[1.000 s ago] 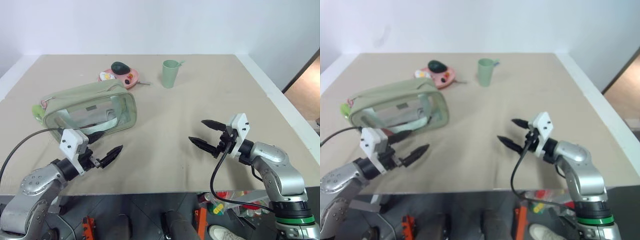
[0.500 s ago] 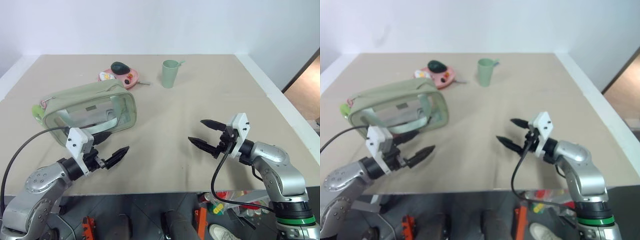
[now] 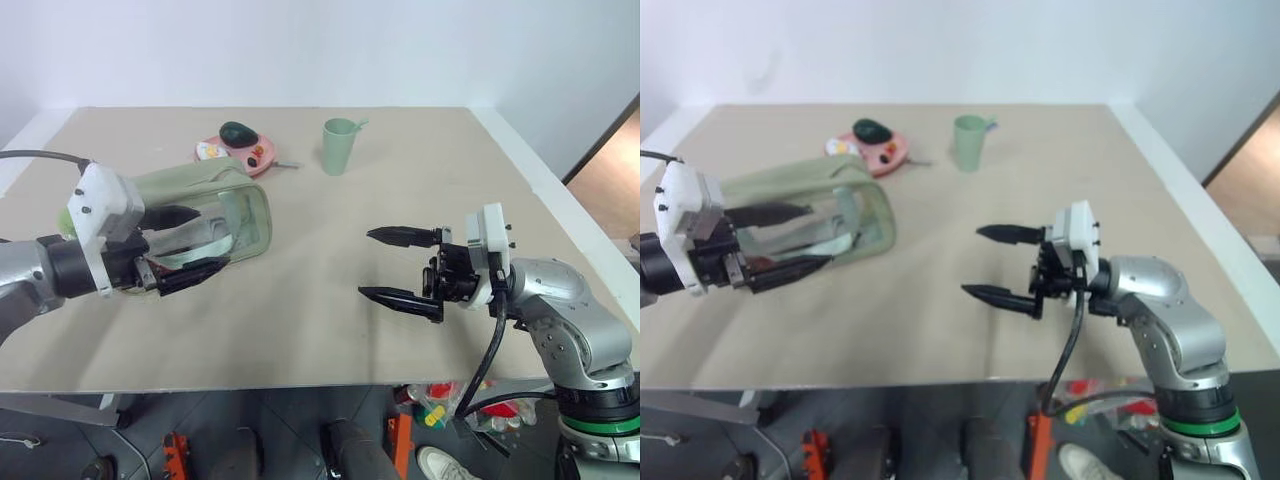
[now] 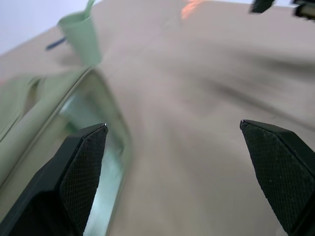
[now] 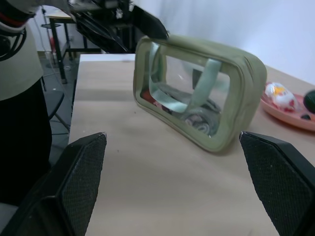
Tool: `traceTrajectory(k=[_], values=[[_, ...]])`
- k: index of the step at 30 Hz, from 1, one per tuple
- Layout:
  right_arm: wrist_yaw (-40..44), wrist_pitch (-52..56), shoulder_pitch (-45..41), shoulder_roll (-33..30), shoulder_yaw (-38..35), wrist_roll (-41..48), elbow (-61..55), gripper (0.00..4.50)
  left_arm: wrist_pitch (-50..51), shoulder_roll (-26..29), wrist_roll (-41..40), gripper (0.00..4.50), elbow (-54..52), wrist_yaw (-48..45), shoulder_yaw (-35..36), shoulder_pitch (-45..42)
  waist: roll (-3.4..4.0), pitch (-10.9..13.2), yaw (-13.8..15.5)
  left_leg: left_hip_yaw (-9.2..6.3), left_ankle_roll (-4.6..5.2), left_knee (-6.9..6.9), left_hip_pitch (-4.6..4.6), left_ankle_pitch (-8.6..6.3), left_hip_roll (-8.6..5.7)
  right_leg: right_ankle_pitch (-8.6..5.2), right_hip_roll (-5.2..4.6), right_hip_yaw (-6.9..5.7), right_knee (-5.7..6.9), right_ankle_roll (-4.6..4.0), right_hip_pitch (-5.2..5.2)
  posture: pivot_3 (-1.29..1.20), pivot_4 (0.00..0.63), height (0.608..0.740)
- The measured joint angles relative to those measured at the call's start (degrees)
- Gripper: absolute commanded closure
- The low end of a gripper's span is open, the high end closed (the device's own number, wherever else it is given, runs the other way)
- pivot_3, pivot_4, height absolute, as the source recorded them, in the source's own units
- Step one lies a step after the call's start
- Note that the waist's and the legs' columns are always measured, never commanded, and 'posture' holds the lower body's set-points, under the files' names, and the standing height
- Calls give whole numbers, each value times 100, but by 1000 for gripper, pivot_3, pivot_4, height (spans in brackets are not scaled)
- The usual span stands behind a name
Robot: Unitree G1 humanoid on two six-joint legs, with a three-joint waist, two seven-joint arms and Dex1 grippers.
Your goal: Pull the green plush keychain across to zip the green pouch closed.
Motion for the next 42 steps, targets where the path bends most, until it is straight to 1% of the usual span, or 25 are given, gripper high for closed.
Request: traceTrajectory(k=[4,7,9,12,19,20,23,25,26,27,28,29,30,32,34,38,42], values=[[-13,-46,-85,2,68,-55,1,22,-29,147,242,36,515,-33,1,-293,0,1,7,1,0,0,-1,0,-2,0,-4,-1,0,0,0,0,150,740],[-6,-143,-103,2,115,-136,5,22,-70,148,443,36,886,-93,-98,-528,-1,1,7,0,0,0,-2,0,-1,0,-3,-2,0,0,-1,0,150,740],[-25,-180,-118,18,198,-175,4,22,-188,146,592,36,1053,-173,-246,-730,-1,1,7,-1,0,0,-2,0,-1,0,-4,-3,0,0,0,0,150,740],[-80,-253,-123,56,236,-200,-4,22,-571,63,1023,36,1470,-337,-604,-1069,-1,1,8,-1,-1,0,-1,1,-2,1,-4,-3,2,0,2,0,150,740],[-263,-368,80,56,239,-303,-124,22,-1310,135,2124,36,2222,-947,-1394,-1115,-1,1,9,0,-1,-2,-12,0,-1,6,-4,-2,8,10,-11,0,150,740],[-295,-372,115,54,238,-311,-154,0,-1385,136,2218,550,2288,-1044,-1454,-1138,-1,1,9,0,-1,-1,-15,0,-1,8,-4,-2,10,15,-14,0,150,740],[-394,-395,235,48,229,-342,-264,0,-1464,176,2397,1410,2347,-1314,-1633,-1298,-1,1,9,0,-1,-1,-16,0,-2,10,-4,-3,12,18,-15,0,150,740],[-447,-401,304,45,228,-356,-295,0,-1531,177,2555,2206,2448,-1442,-1704,-1418,-1,1,10,0,-1,3,-16,1,-2,10,-4,-3,15,17,-14,0,150,740],[-458,-403,312,44,227,-357,-317,0,-1546,177,2592,2449,2492,-1476,-1719,-1459,-1,1,9,0,-1,3,-16,1,-2,10,-4,-3,16,17,-14,0,150,740],[-474,-411,318,44,227,-357,-336,0,-1556,177,2614,2827,2526,-1508,-1734,-1488,-1,1,9,0,-1,5,-15,1,-2,10,-4,-3,18,17,-14,0,150,740],[-517,-433,345,42,221,-361,-372,0,-1580,177,2663,3307,2580,-1581,-1782,-1560,-1,1,9,-1,-1,7,-15,1,-2,10,-4,-4,18,17,-13,0,150,740],[-533,-436,353,42,221,-363,-386,0,-1595,177,2700,3490,2590,-1641,-1799,-1588,-1,1,9,-1,-1,7,-15,1,-2,10,-4,-4,19,17,-13,0,150,740],[-548,-446,375,36,218,-383,-387,0,-1629,175,2734,3999,2621,-1720,-1855,-1666,-1,1,9,-1,-1,9,-15,1,-2,10,-4,-4,19,17,-12,0,150,740],[-554,-479,406,33,218,-408,-387,0,-1636,169,2765,4483,2632,-1837,-1899,-1731,-1,1,13,-1,-1,10,-15,1,-4,10,-5,-4,19,17,-11,0,150,740],[-560,-497,414,31,218,-416,-387,0,-1636,100,2823,4483,2640,-1892,-1942,-1833,-1,1,26,-4,-1,13,-19,1,-5,10,-5,-4,19,18,-11,0,150,740],[-609,-534,417,29,218,-460,-387,0,-1488,-232,2792,4483,2532,-1888,-2090,-2152,-2,1,29,-8,-1,25,-35,1,-6,17,-6,-7,19,30,-15,0,150,740],[-689,-554,351,3,193,-512,-355,0,-1249,-686,2717,4483,1935,-1881,-2475,-2557,-2,1,32,-14,-1,30,-47,1,-11,21,-7,-8,19,41,-20,0,150,740]])
